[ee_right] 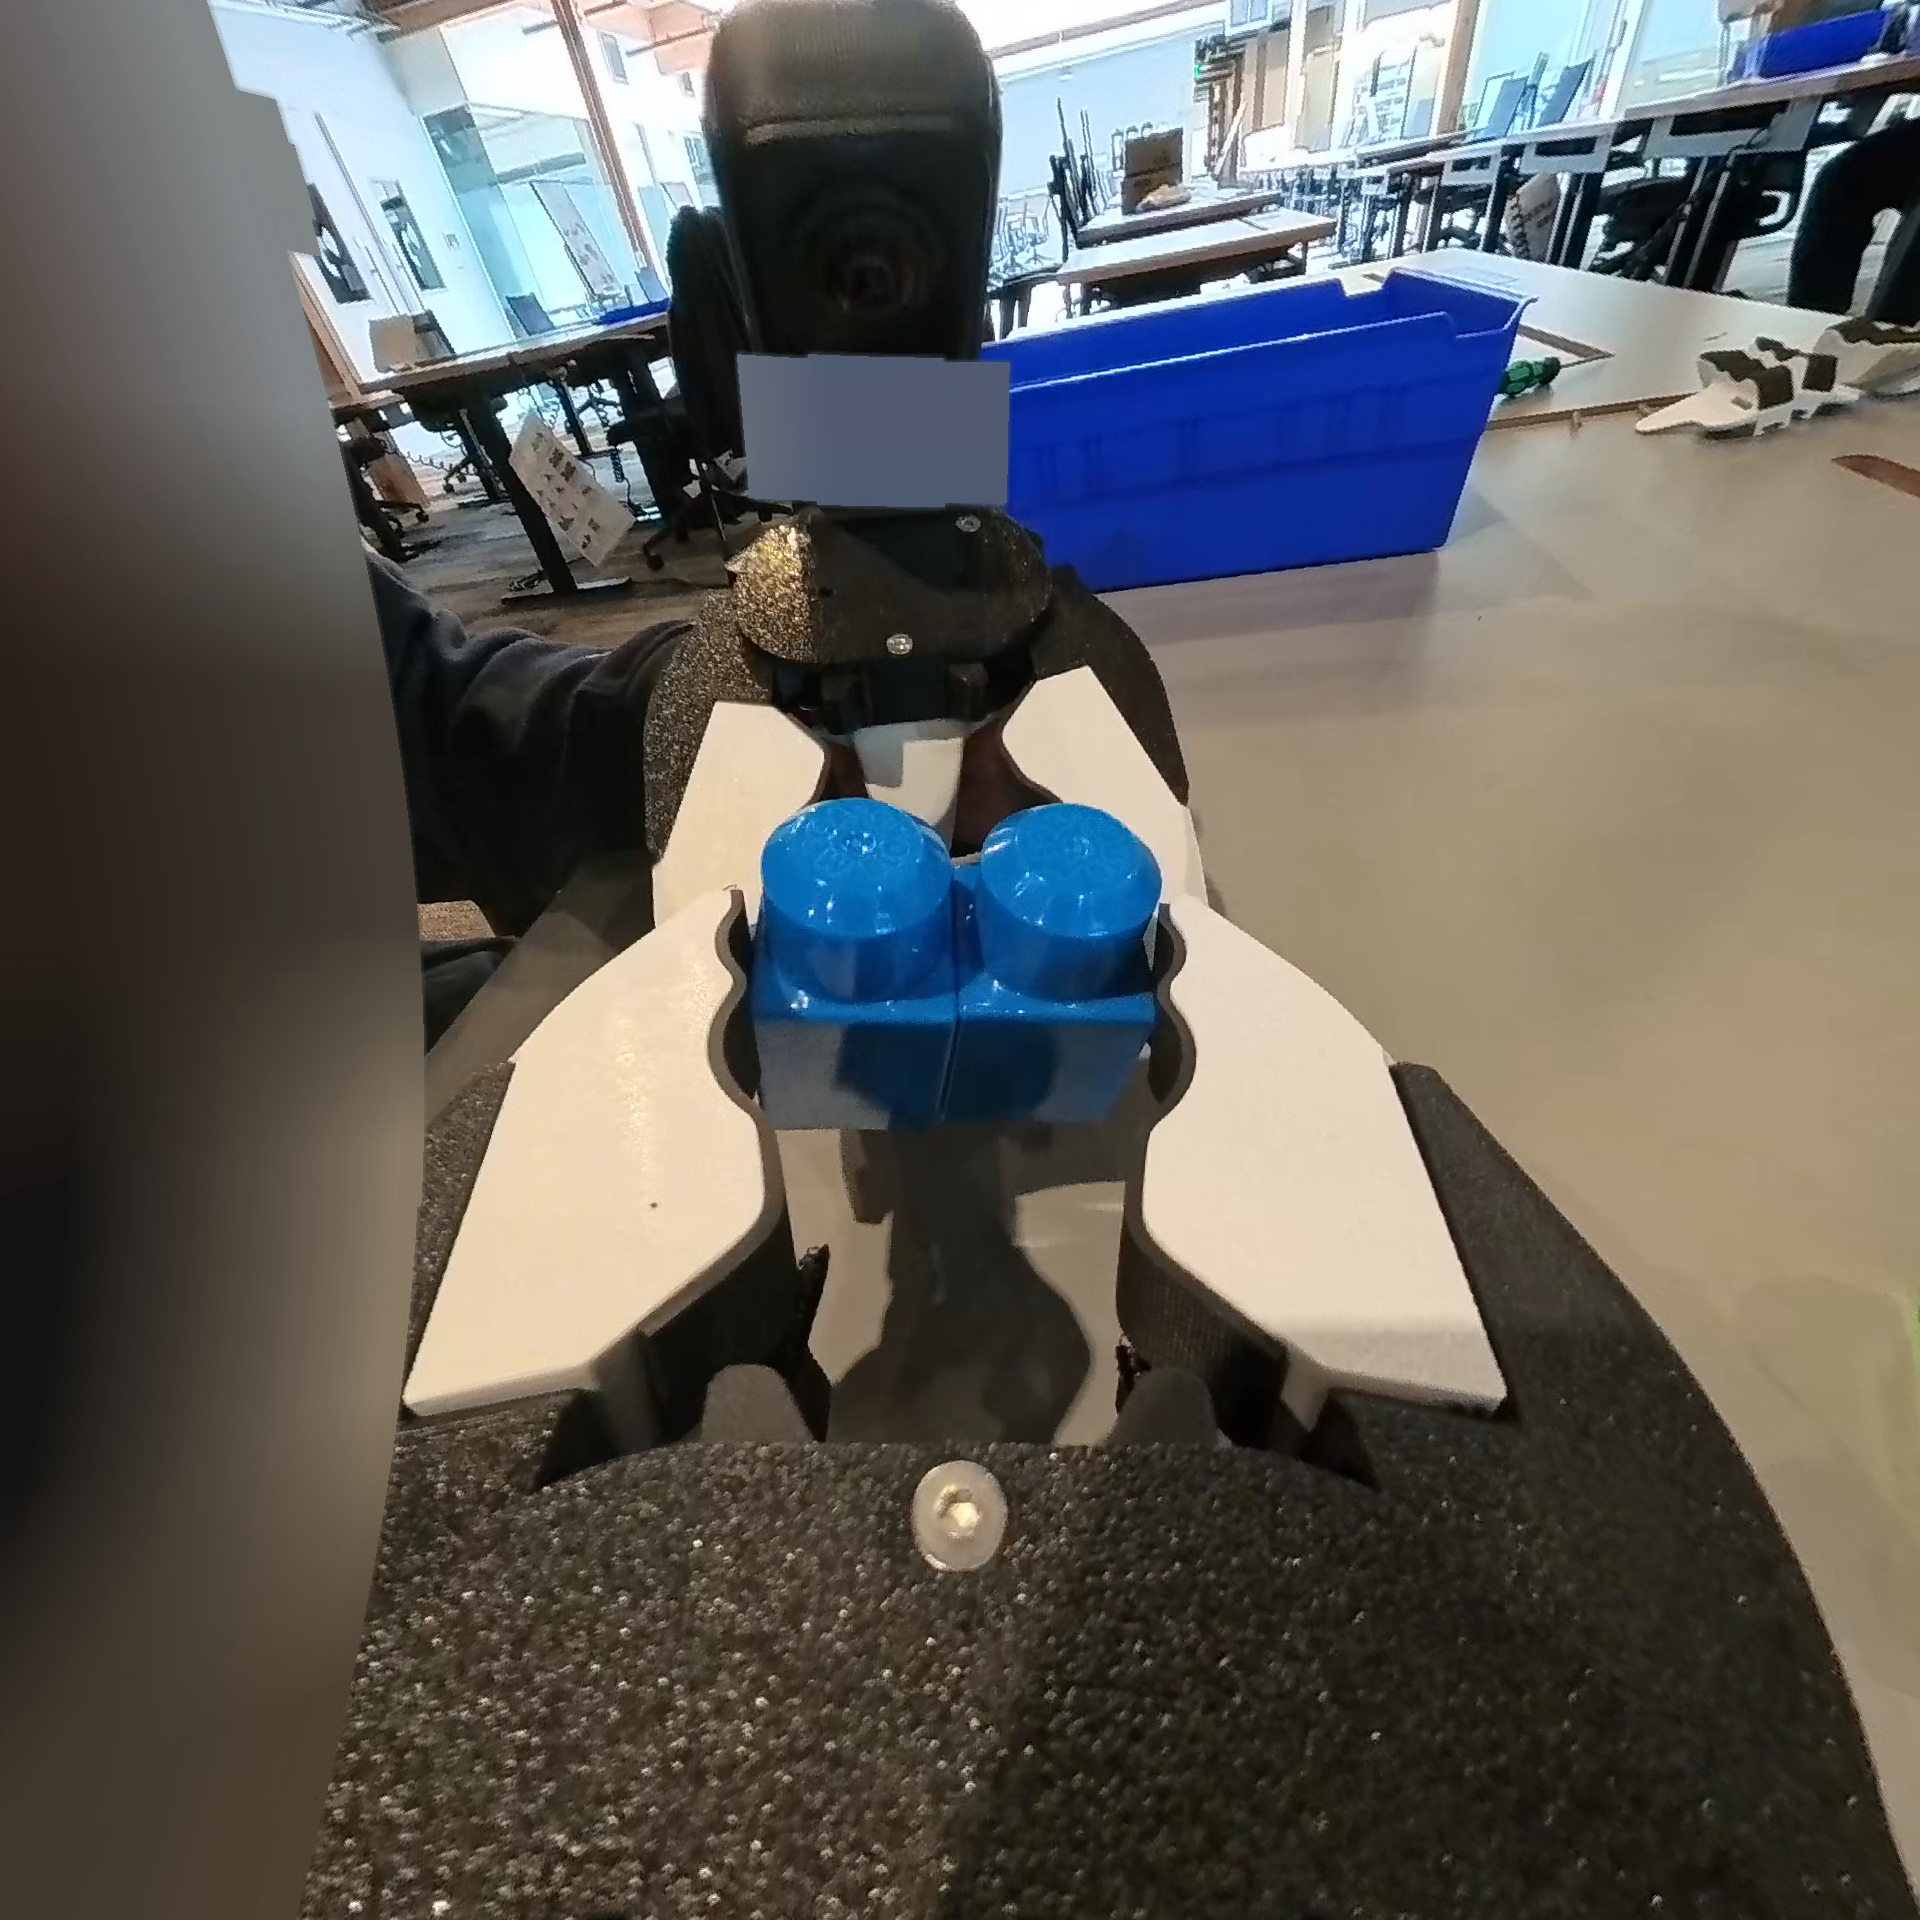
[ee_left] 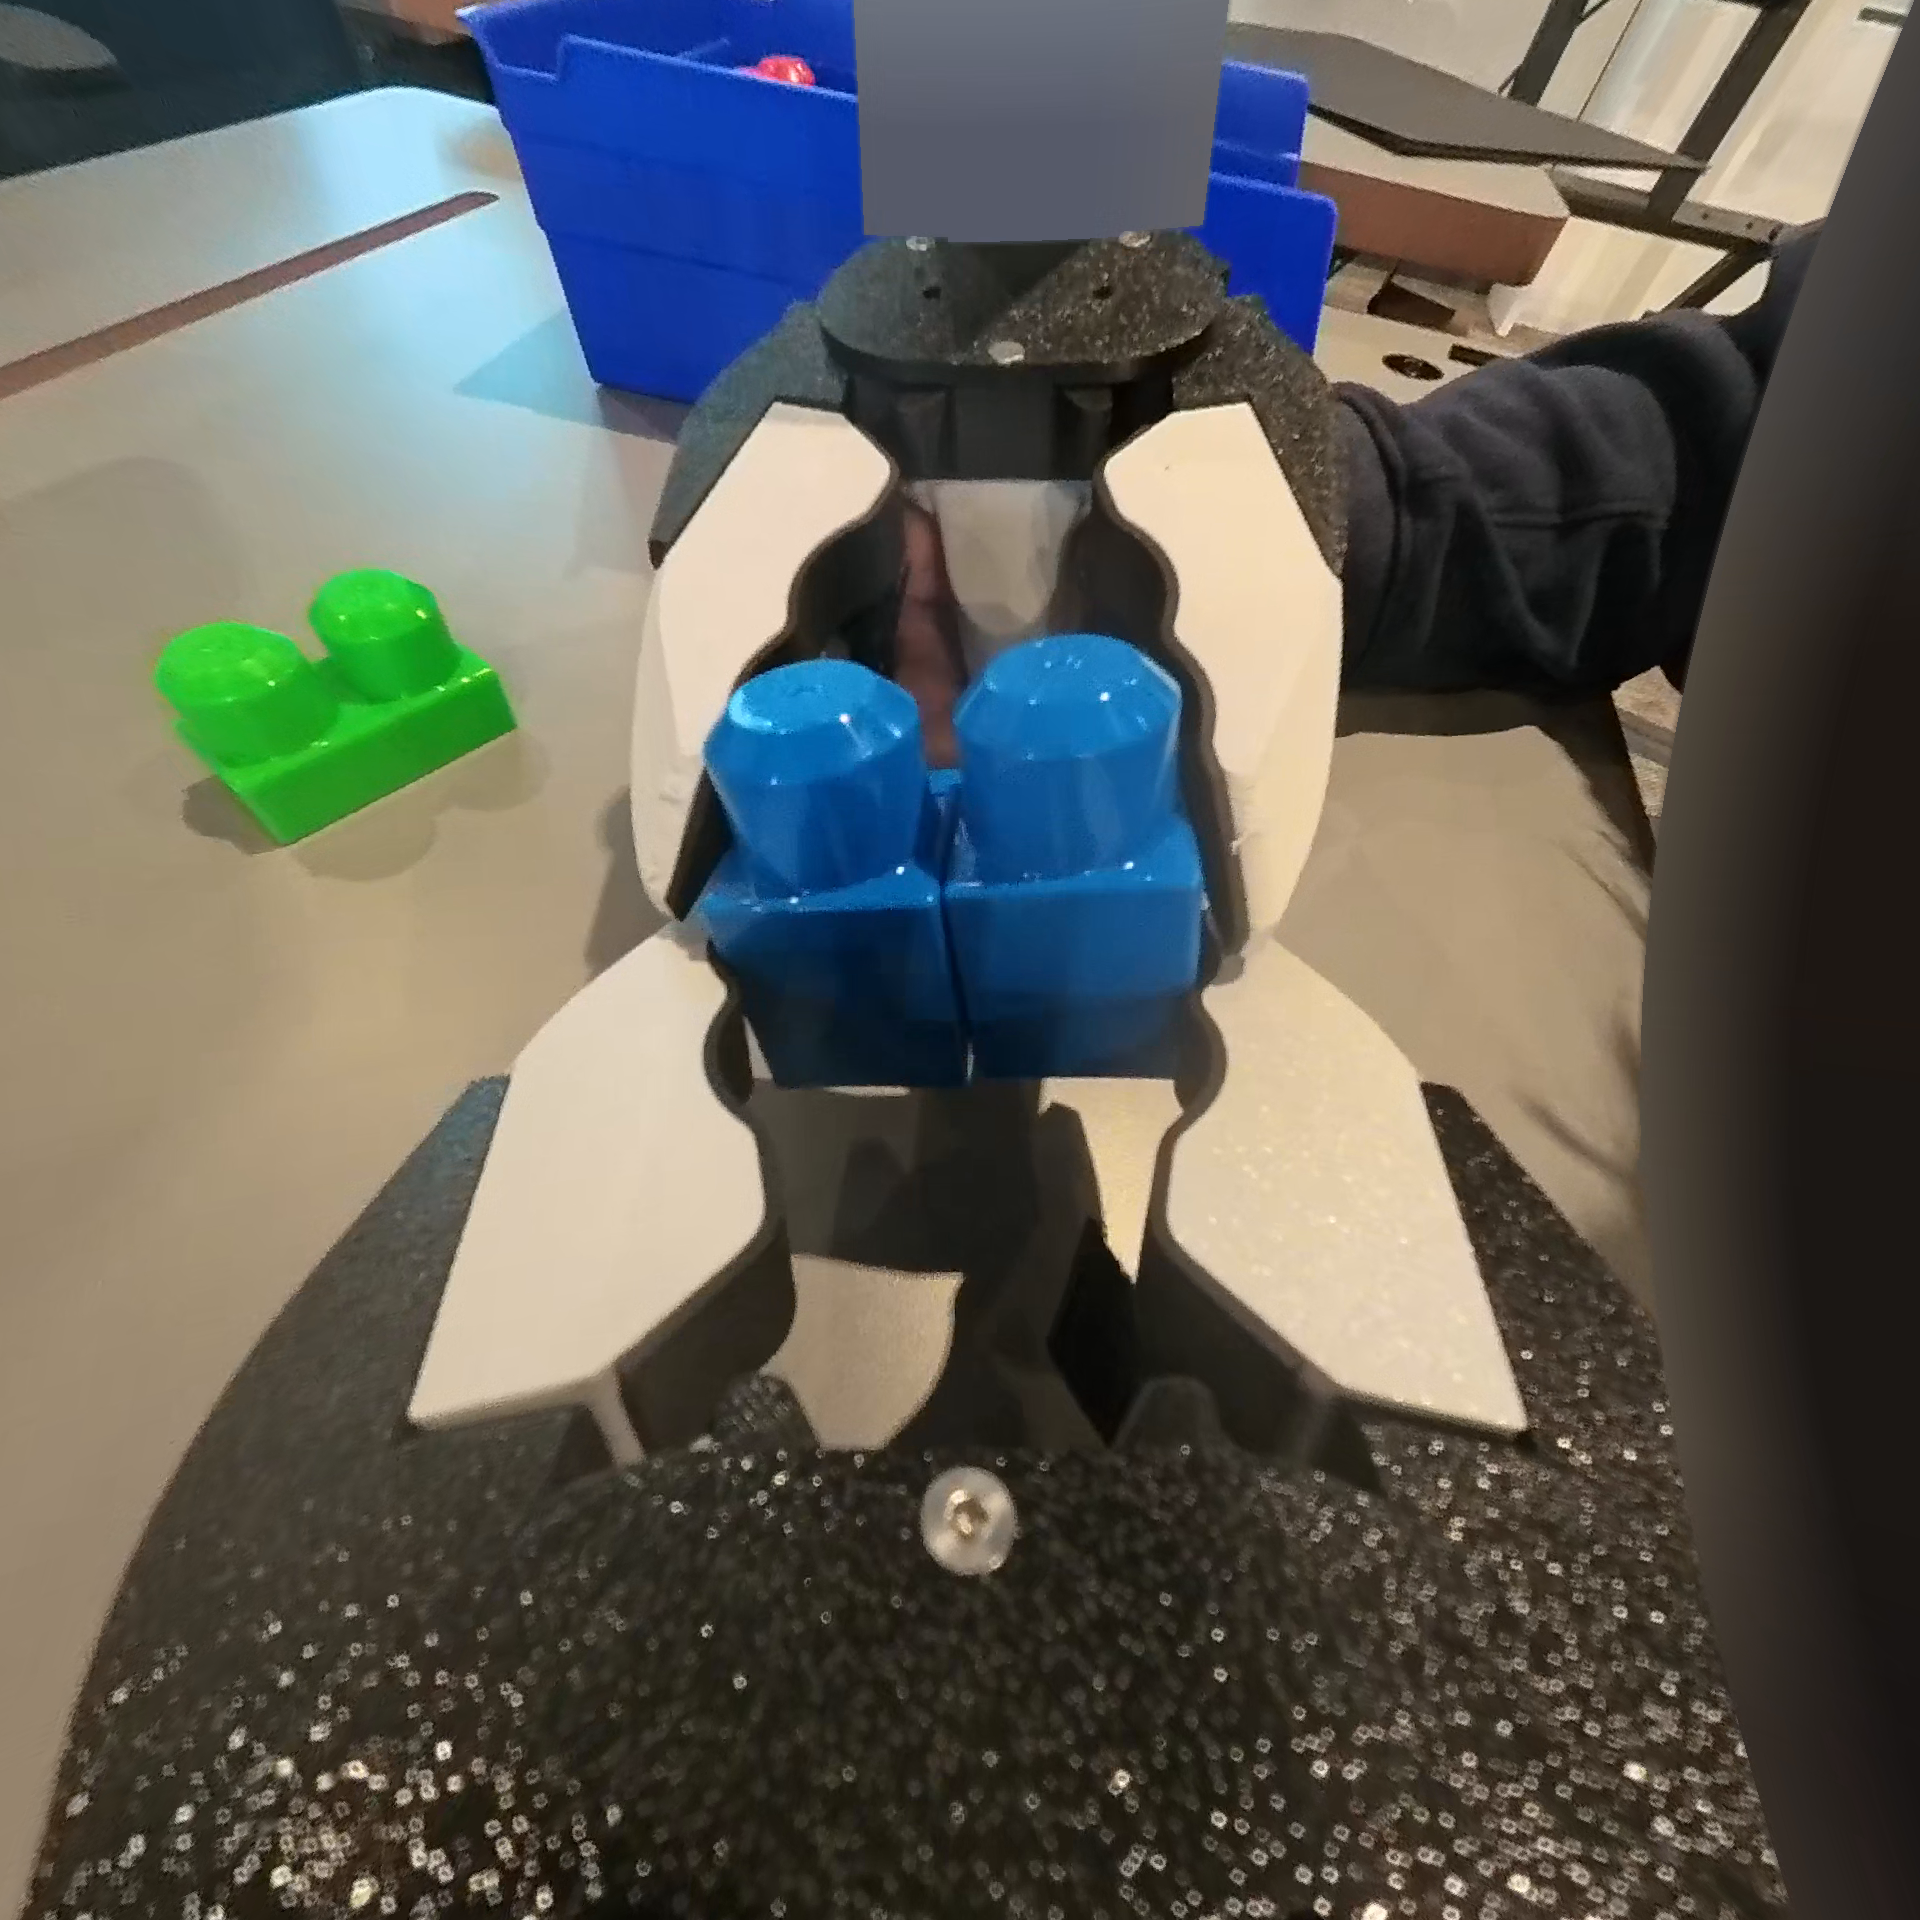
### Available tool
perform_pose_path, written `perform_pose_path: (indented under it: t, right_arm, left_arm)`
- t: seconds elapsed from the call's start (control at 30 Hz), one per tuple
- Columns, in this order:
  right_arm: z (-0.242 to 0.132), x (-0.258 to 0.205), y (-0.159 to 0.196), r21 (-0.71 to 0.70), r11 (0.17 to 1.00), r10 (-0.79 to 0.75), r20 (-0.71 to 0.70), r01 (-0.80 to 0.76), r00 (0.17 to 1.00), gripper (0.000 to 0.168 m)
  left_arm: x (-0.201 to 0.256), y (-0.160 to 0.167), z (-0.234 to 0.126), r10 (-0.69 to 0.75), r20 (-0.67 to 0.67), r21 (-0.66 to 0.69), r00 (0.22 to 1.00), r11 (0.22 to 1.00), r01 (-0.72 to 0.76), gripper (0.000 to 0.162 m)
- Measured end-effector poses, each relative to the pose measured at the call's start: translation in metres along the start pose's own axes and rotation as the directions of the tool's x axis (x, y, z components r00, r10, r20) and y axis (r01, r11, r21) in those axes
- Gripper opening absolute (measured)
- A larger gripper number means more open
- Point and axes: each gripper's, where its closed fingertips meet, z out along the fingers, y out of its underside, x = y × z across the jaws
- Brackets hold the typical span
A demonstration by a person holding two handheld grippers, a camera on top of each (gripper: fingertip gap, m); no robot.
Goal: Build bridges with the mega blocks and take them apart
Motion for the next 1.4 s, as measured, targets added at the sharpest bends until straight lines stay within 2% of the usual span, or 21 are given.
perform_pose_path:
  t: [0.8, 1.07, 1.13, 1.23, 1.33, 1.4]
  right_arm:
    - [-0.003, -0.004, -0.004, 0.027, 0.999, -0.045, 0.002, 0.045, 0.999, 0.074]
    - [-0.017, -0.001, -0.019, 0.157, 0.986, -0.049, -0.039, 0.054, 0.998, 0.089]
    - [-0.028, 0.003, -0.028, 0.235, 0.967, -0.079, -0.110, 0.103, 0.991, 0.087]
    - [-0.053, 0.022, -0.039, 0.299, 0.934, -0.096, -0.319, 0.196, 0.943, 0.078]
    - [-0.072, 0.052, -0.035, 0.197, 0.953, -0.095, -0.531, 0.232, 0.842, 0.071]
    - [-0.085, 0.076, -0.028, 0.093, 0.976, -0.088, -0.659, 0.197, 0.747, 0.066]
  left_arm:
    - [0.005, -0.005, 0.000, 0.032, 0.002, 0.037, 0.999, 0.999, -0.032, 0.077]
    - [0.004, -0.007, -0.003, 0.019, 0.004, 0.060, 1.000, 0.998, -0.019, 0.077]
    - [0.000, -0.008, -0.006, 0.022, 0.023, 0.071, 0.999, 0.997, -0.024, 0.077]
    - [-0.007, -0.010, -0.013, 0.022, 0.059, 0.100, 0.998, 0.995, -0.027, 0.077]
    - [-0.019, -0.013, -0.022, 0.022, 0.115, 0.133, 0.993, 0.990, -0.038, 0.077]
    - [-0.028, -0.017, -0.029, 0.041, 0.167, 0.147, 0.985, 0.987, -0.066, 0.077]
